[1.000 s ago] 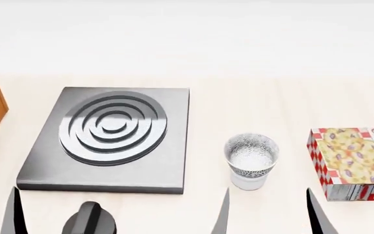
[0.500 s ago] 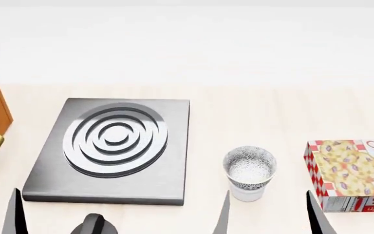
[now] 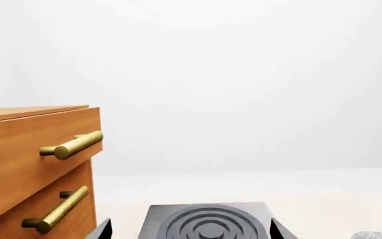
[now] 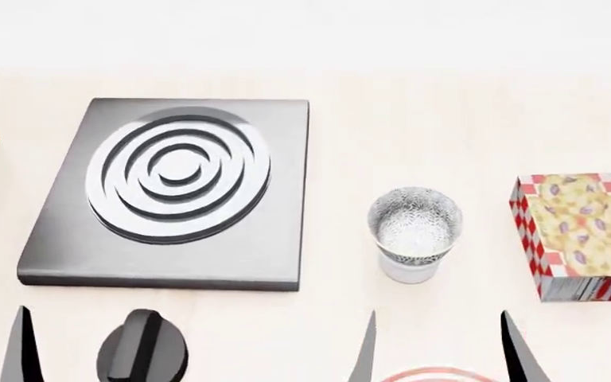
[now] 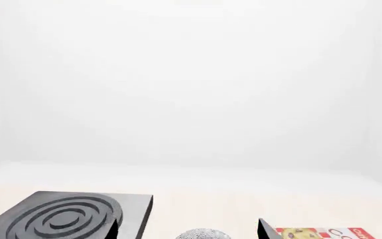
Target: Pick the akita bowl on the ramekin and place it on the plate.
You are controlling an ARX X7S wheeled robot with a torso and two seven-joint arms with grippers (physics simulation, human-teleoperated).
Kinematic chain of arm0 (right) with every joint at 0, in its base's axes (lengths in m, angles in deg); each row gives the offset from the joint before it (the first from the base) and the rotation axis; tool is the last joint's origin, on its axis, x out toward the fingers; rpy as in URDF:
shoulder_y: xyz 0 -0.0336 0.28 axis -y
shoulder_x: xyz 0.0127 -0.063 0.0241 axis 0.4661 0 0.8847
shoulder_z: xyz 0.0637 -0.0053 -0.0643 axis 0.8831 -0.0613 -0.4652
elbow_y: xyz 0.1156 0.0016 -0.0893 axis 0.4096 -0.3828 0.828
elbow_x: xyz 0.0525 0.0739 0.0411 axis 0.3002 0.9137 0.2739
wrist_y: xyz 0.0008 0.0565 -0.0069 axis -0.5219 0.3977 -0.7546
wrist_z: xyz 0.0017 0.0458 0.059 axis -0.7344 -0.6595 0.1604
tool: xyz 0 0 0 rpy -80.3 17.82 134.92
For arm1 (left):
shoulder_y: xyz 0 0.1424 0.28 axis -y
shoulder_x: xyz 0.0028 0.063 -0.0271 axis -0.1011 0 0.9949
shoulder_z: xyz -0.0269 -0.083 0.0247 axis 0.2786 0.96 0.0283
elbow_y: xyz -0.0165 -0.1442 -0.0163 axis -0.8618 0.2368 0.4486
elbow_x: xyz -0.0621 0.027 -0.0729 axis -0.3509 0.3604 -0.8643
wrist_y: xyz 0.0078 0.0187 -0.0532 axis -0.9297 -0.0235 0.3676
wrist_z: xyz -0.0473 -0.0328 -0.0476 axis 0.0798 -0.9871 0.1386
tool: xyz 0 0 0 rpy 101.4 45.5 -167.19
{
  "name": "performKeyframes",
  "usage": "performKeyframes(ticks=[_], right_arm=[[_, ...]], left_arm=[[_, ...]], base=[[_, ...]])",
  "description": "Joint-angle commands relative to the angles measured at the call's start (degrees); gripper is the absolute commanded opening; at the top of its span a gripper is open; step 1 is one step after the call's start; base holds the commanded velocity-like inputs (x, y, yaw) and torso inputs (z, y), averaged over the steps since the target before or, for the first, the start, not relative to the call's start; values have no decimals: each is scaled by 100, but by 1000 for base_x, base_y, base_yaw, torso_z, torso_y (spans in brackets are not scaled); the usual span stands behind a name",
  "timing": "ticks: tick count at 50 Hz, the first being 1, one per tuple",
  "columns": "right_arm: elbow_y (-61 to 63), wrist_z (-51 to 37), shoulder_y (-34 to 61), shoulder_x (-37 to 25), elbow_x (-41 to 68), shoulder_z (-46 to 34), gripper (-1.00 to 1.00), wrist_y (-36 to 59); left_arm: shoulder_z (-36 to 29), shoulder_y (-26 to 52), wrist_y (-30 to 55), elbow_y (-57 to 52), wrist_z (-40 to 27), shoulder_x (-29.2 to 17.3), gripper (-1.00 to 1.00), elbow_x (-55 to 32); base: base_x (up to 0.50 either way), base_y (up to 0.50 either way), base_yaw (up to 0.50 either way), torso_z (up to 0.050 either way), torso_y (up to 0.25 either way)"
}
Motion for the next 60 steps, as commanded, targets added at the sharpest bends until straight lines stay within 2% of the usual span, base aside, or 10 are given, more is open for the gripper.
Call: performKeyframes(ticks=[1,12,17,18,20,26,30,39,53,60], right_arm=[[-3,-46,5,-45,41,-22,100,-11],[-24,-97,13,-77,62,-48,100,-21],[-28,-123,15,-90,64,-63,100,-22],[831,196,860,-726,19,-2,100,837],[1386,167,1055,-683,86,28,100,2167],[1371,123,1021,-694,120,48,100,2119],[1350,101,1010,-708,127,34,100,2089],[1393,101,1216,-773,198,53,100,2303],[866,434,2507,-971,426,1,100,3093],[482,852,3449,-1323,495,-371,100,3746]], left_arm=[[-3,-4,-12,-11,-55,-32,100,-55],[-22,11,-27,22,-99,-56,100,-105],[-12,81,122,5,-256,-6,100,-32],[-72,63,112,95,-231,-22,100,-30],[-48,81,120,90,-240,-23,100,-69],[-223,144,348,86,-359,-86,100,253],[-114,113,211,74,-303,-69,100,-30],[-155,95,159,114,-362,-109,100,18],[-200,112,180,148,-452,-186,100,-12],[-203,133,172,203,-492,-215,100,-59]], base=[[0,0,0,-12,-250],[0,0,0,-12,-250],[0,0,0,0,0],[0,0,0,0,0],[0,0,0,0,0],[0,0,0,0,0],[0,0,0,0,0],[0,0,0,0,0],[0,0,0,0,0],[0,0,0,0,0]])
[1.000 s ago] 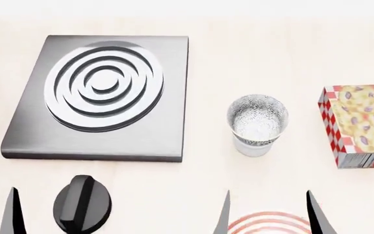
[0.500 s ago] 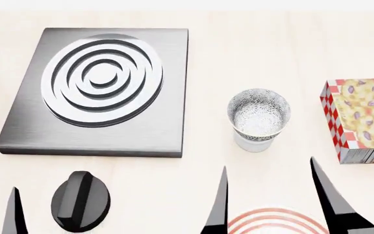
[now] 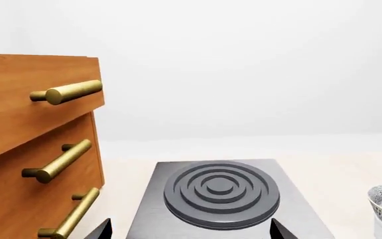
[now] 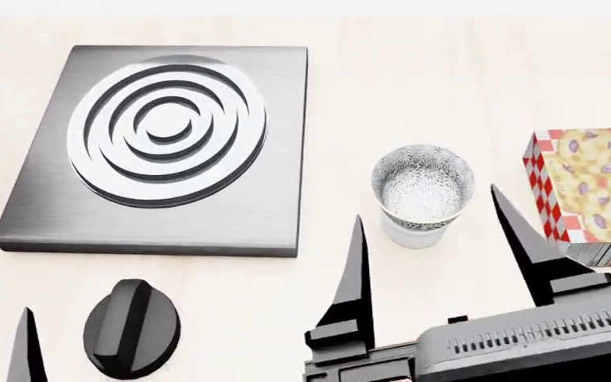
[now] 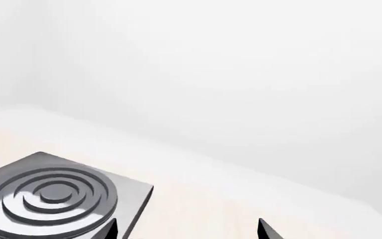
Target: Pick the akita bowl on the ramekin and place it on the plate.
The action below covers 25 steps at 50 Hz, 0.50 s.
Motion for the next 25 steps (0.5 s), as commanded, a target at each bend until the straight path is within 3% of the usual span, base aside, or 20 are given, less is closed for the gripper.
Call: performKeyframes(ticks=[1,13,25], right_arm=[[-468,456,1200,-399,101,-378,100,844],[-1465,1765,3170,-1054,563,-1152,100,2121],[-3020,2773,4112,-1406,332,-2342,100,1424]], left_arm=[[-17,26,0,56,-75,-53,100,-43],[35,39,4,78,-140,-77,100,-231],[36,42,7,81,-214,-112,100,-329]], base=[[0,0,0,0,0],[0,0,0,0,0],[0,0,0,0,0]])
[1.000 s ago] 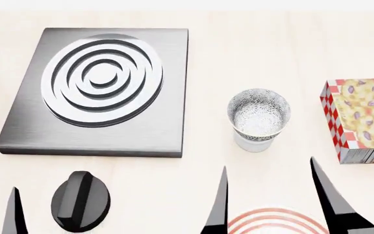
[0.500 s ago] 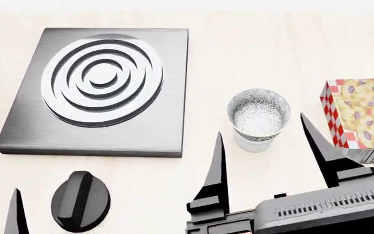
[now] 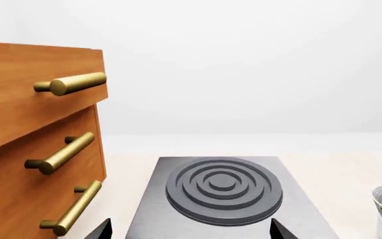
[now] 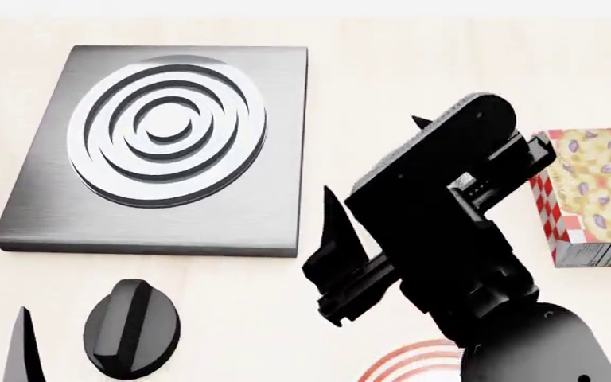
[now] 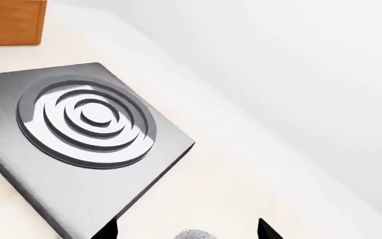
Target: Pick the akita bowl on the ramekin and place it on the plate.
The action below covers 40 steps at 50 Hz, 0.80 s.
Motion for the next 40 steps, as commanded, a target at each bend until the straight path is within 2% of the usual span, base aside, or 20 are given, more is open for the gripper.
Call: performKeyframes(ticks=[1,9,21,29,40], right_arm=[[-1183,998,1126,-389,-107,-1078,100,-150],[-1758,1678,1772,-495,-288,-1874,100,-209],[-2442,2240,2394,-517,-506,-2553,100,-90],[-2843,2525,2627,-488,-559,-2857,100,15],[-3685,2683,2822,-279,-709,-3163,100,-409]], left_arm=[[7,10,-1,17,-68,-33,100,-104],[-29,29,13,44,-117,-51,100,-132],[-49,51,38,56,-168,-91,100,-219],[-74,55,32,75,-201,-126,100,-233],[-94,36,7,37,-235,-170,100,-296]], base=[[0,0,0,0,0],[0,0,0,0,0],[0,0,0,0,0],[0,0,0,0,0],[0,0,0,0,0]])
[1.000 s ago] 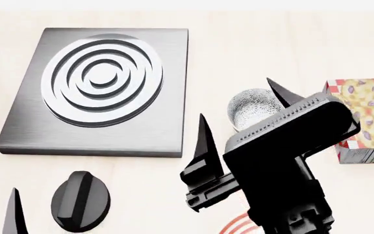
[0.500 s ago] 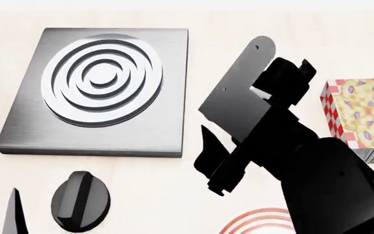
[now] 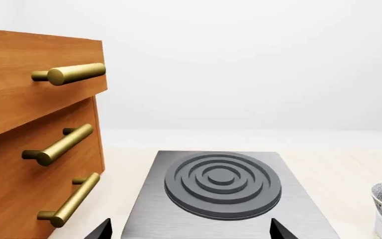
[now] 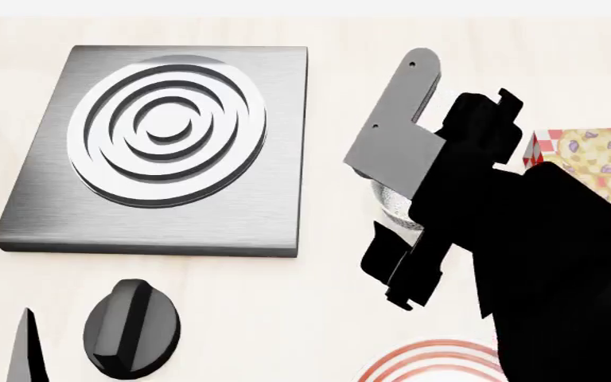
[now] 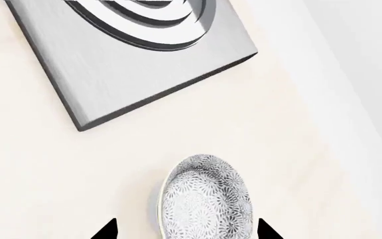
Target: Pick the akita bowl on the ramekin and place it on the plate.
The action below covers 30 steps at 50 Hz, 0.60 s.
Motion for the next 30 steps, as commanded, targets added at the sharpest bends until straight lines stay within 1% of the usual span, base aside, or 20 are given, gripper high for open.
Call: performKeyframes(ticks=[1,18,30], right_arm=[[-850,271,278,139,-166,-418,100,-380],[-1631,302,355,459,-155,-426,100,-1124],[-1788,234,146,576,46,-235,100,-1439]], left_arm=[[-14,-15,-16,-42,-36,-48,100,-75],[-56,19,-50,26,-112,-98,100,-86],[-24,14,-112,16,-153,-132,100,-168]], base=[[0,0,0,0,0],[0,0,0,0,0],[0,0,0,0,0]])
